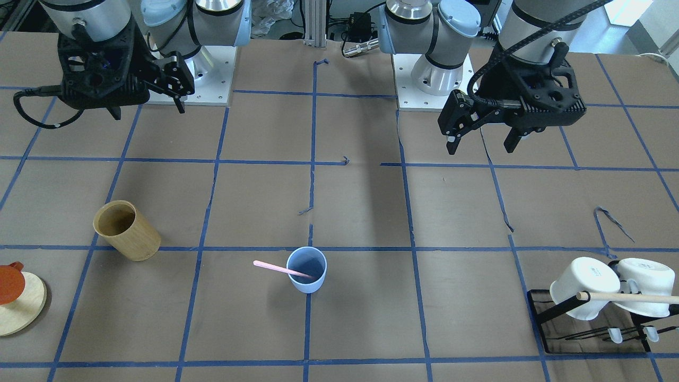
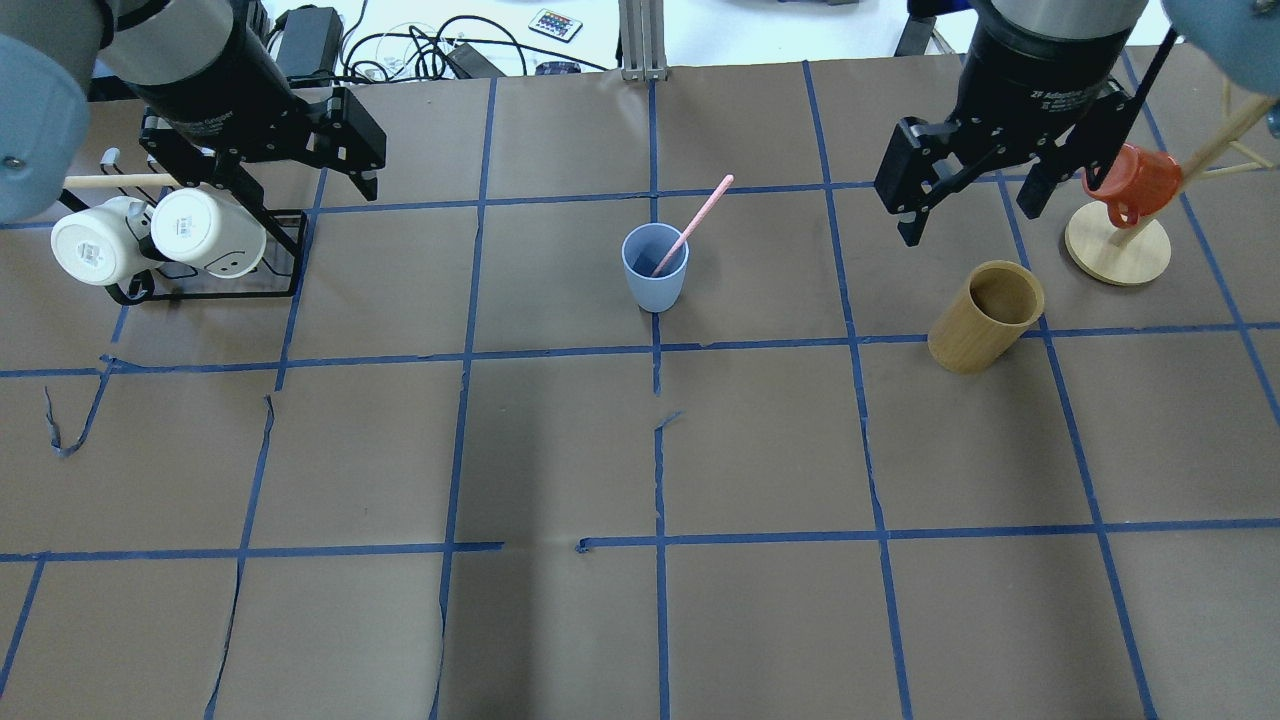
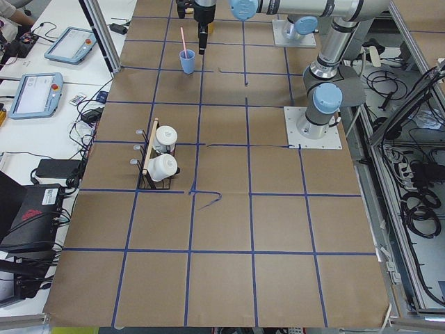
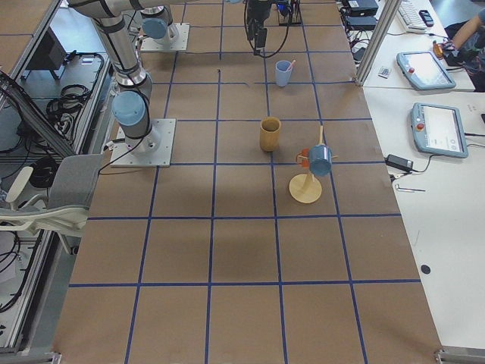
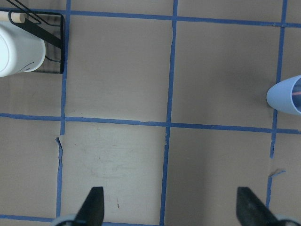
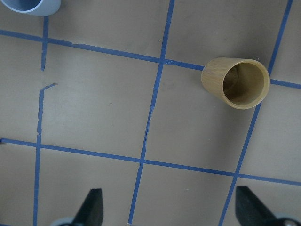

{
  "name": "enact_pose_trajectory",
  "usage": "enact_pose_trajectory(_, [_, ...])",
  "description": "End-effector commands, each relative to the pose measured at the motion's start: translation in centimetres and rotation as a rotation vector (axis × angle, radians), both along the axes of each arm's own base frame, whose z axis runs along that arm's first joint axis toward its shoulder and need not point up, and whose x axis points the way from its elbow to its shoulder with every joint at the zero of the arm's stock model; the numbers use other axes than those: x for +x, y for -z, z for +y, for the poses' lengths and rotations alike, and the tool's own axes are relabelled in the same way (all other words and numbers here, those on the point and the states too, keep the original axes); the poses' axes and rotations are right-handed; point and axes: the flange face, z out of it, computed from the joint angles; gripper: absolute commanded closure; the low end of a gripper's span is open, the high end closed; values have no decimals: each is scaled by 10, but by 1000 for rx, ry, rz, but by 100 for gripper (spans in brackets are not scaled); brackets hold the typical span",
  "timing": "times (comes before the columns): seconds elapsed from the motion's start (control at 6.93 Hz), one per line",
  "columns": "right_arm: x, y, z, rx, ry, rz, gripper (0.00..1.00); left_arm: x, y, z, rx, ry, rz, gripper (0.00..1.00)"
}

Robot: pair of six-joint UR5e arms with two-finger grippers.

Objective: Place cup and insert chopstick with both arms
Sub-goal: 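Open the right gripper and raise it away from the blue cup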

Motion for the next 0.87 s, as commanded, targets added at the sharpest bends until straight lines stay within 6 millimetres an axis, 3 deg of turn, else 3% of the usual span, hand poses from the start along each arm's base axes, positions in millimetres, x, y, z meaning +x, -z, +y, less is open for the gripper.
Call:
enact_pose_trajectory(0.0, [-7, 6, 0, 17, 17, -10, 0, 0, 0, 0, -1, 0, 1, 0])
enact_pose_trajectory(0.72, [-7, 12, 1, 29, 29, -9, 0, 0, 0, 3, -1, 2, 0, 0])
